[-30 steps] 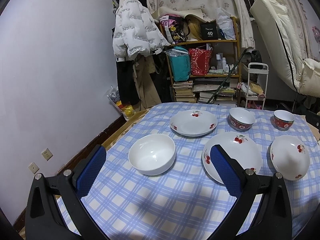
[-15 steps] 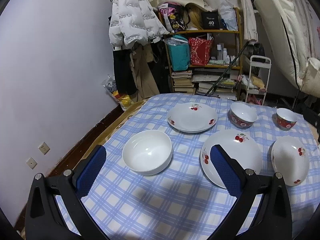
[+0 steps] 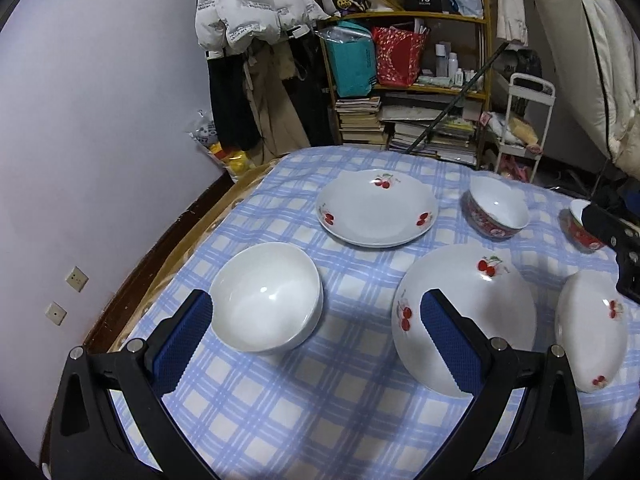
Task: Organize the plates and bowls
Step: 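Close the left gripper on the cherry plate rim while the right gripper grips its opposite rim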
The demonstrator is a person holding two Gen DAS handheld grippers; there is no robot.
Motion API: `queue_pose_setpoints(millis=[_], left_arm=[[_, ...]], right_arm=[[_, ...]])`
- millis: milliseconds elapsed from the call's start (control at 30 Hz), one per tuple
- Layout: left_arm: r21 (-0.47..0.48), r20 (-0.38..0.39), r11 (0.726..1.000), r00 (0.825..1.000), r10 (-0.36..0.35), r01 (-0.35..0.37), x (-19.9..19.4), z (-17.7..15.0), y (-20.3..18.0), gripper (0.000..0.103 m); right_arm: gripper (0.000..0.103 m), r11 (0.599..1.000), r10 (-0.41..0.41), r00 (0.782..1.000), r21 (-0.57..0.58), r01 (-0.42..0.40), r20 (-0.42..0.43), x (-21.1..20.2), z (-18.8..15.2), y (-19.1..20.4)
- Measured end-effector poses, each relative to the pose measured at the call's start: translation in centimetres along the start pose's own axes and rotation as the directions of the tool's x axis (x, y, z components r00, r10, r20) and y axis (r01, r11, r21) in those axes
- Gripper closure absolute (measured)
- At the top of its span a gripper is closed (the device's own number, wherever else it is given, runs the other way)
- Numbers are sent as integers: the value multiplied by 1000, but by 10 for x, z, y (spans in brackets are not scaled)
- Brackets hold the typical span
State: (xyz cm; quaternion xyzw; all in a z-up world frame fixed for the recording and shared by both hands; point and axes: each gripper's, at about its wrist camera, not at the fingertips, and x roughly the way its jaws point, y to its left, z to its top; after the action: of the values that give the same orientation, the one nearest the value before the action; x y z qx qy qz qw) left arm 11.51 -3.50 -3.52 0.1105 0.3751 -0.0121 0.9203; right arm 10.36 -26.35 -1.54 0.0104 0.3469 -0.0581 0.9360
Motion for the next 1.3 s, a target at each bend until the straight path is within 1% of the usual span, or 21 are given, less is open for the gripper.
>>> queue_pose_setpoints(millis=[33,100,167,233,300,433,567,667,800,867,933,1000,1033,1067,1100,1133,1167,1200,1233,1300], left_arm=[[6,-11,1000,1000,-7,7,4,-1,-4,1],[9,-48,999,998,-44,45,16,-3,-12,1],[7,-70,998,996,-60,61,25,-5,-18,1],[-1,-94,997,992,-78,79,34,-7,-25,1],[-10,-125,995,987,-102,102,44,-11,-31,1],[-2,-181,992,976,-121,122,65,-17,-43,1],[-13,-227,990,964,-138,138,82,-20,-45,1],[-23,-258,988,954,-153,152,94,-23,-46,4],[-30,-296,984,939,-175,174,108,-27,-48,12],[-34,-324,983,928,-183,182,117,-31,-49,18],[-38,-343,982,921,-186,184,123,-32,-50,27],[-48,-359,981,913,-194,190,129,-34,-51,34],[-55,-370,979,907,-203,196,133,-36,-50,39],[-68,-385,974,895,-226,217,137,-37,-50,42],[-80,-399,969,884,-245,233,140,-38,-50,50],[-94,-413,965,873,-260,243,143,-40,-50,58],[-110,-425,962,862,-274,252,147,-43,-50,59],[-116,-425,959,859,-284,260,147,-43,-50,62],[-120,-420,954,857,-298,273,147,-43,-51,67],[-97,-408,953,862,-300,286,143,-42,-54,73]], right_arm=[[11,1000,4,1000,-3,-4,-13,6,1,0],[14,1000,21,999,0,-21,-41,19,1,-1],[16,999,32,998,9,-31,-60,30,-1,-3],[24,999,46,995,15,-45,-86,41,-4,-4],[28,998,67,990,25,-65,-123,53,-8,-5],[30,996,85,981,35,-80,-176,72,-17,-6],[31,996,91,970,43,-84,-224,92,-25,-8],[37,995,103,961,42,-95,-255,106,-30,-8],[38,993,115,950,36,-109,-290,120,-36,-6],[40,993,119,944,31,-115,-309,127,-39,-4],[46,992,128,936,30,-125,-329,133,-43,-4],[46,991,136,927,33,-133,-350,141,-47,-4],[47,991,136,924,34,-133,-357,143,-49,-4],[47,990,138,919,35,-135,-368,147,-51,-4],[53,990,142,915,37,-138,-377,149,-52,-4],[65,988,150,907,39,-146,-393,152,-54,-4],[71,988,155,900,42,-151,-408,156,-55,-3],[79,987,156,892,45,-152,-424,159,-57,-3],[81,988,154,886,48,-148,-436,162,-59,-3],[81,987,161,884,61,-150,-438,162,-60,-5]])
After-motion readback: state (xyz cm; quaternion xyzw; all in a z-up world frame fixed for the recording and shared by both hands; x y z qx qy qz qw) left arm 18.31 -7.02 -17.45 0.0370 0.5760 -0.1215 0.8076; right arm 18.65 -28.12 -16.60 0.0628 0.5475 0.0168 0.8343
